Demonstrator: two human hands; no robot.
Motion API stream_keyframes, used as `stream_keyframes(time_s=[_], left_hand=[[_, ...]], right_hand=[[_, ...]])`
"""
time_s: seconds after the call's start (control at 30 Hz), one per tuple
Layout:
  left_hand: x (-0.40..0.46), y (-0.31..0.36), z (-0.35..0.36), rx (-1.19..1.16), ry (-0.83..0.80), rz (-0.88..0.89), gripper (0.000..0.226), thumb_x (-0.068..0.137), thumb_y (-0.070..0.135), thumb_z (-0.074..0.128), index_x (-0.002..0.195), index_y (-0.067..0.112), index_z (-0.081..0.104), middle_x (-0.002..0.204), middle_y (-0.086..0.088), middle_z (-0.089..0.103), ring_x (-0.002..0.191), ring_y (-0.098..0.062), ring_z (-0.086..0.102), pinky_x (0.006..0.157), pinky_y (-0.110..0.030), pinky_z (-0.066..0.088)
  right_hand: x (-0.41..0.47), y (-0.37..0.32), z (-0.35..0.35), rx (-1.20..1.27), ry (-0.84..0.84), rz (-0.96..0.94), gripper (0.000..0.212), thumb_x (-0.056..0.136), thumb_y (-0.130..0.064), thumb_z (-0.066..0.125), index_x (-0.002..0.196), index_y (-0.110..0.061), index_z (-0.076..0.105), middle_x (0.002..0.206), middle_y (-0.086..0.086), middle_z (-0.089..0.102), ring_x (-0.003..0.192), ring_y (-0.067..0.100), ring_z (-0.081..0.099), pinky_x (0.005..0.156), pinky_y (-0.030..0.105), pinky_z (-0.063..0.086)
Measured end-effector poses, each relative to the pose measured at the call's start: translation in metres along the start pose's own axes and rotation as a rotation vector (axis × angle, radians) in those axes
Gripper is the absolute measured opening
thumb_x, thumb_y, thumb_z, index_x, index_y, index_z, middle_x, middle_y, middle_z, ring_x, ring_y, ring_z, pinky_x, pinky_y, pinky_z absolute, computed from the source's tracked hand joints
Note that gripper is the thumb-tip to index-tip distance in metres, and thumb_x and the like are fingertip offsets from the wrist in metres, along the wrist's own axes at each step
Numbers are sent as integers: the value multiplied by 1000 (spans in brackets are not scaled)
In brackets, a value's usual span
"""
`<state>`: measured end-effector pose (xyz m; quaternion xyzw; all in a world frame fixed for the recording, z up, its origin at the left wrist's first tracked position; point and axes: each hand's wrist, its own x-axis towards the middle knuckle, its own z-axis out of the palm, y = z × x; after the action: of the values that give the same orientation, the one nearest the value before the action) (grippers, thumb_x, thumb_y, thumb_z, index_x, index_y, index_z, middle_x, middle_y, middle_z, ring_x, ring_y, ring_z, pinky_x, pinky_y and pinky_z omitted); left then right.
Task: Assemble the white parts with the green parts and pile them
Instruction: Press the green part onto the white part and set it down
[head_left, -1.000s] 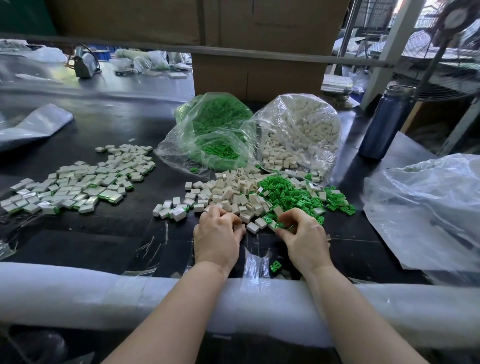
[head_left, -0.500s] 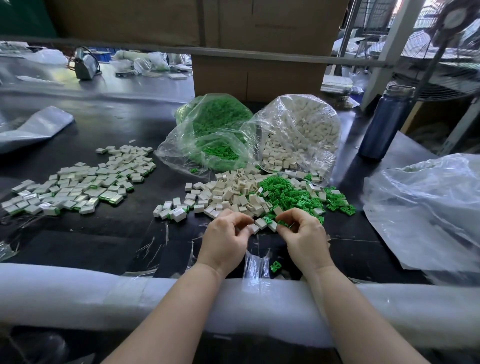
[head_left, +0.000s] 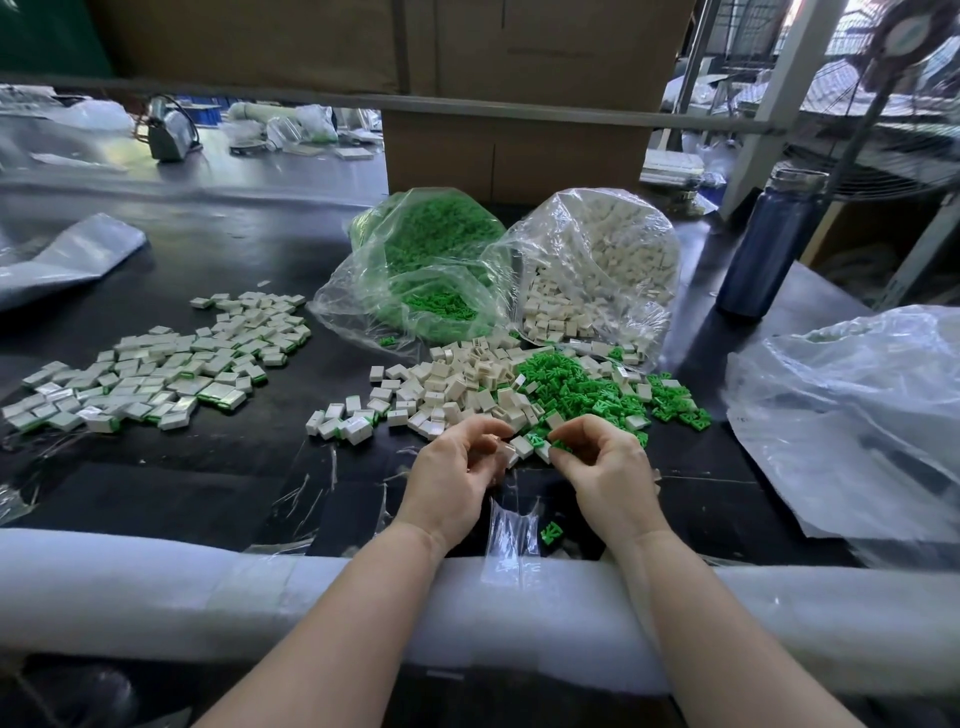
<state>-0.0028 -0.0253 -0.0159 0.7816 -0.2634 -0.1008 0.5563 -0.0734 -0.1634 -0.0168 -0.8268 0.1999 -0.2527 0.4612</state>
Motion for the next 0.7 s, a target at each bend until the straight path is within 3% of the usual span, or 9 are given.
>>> stream_keyframes(time_s=[0.17, 0.3, 0.5, 0.7], left_hand=[[1, -1, -1, 0, -15, 13, 21, 83, 7, 66, 93, 24, 64, 80, 7, 63, 74, -5, 61, 79, -18, 53], [1, -1, 0, -8, -59, 2, 14, 82, 8, 68, 94, 15, 67, 85, 1, 69, 79, -14, 66, 82, -24, 54], [-1, 0, 1, 34, -91, 48, 12, 85, 12, 64, 88, 25, 64, 84, -2, 68, 81, -17, 66, 82, -28, 54], [0, -2, 1, 20, -87, 36, 13, 85, 11, 65, 90, 23, 62, 85, -4, 66, 81, -19, 65, 83, -34, 54]], right_hand=[[0, -2, 0, 89, -22, -16, 13, 78, -1, 71, 79, -14, 68, 82, -3, 66, 75, 10, 59, 72, 18, 48], [-1, -4, -2, 222, -58, -14, 22, 78, 5, 69, 78, -17, 69, 78, -6, 67, 70, 0, 59, 69, 10, 47], [-1, -5, -4, 353, -85, 36, 20, 75, 5, 71, 73, -15, 68, 72, -3, 67, 68, 3, 62, 68, 14, 50], [-3, -6, -4, 374, -132, 85, 18, 75, 4, 72, 74, -11, 63, 71, 3, 64, 69, 16, 62, 69, 32, 55]])
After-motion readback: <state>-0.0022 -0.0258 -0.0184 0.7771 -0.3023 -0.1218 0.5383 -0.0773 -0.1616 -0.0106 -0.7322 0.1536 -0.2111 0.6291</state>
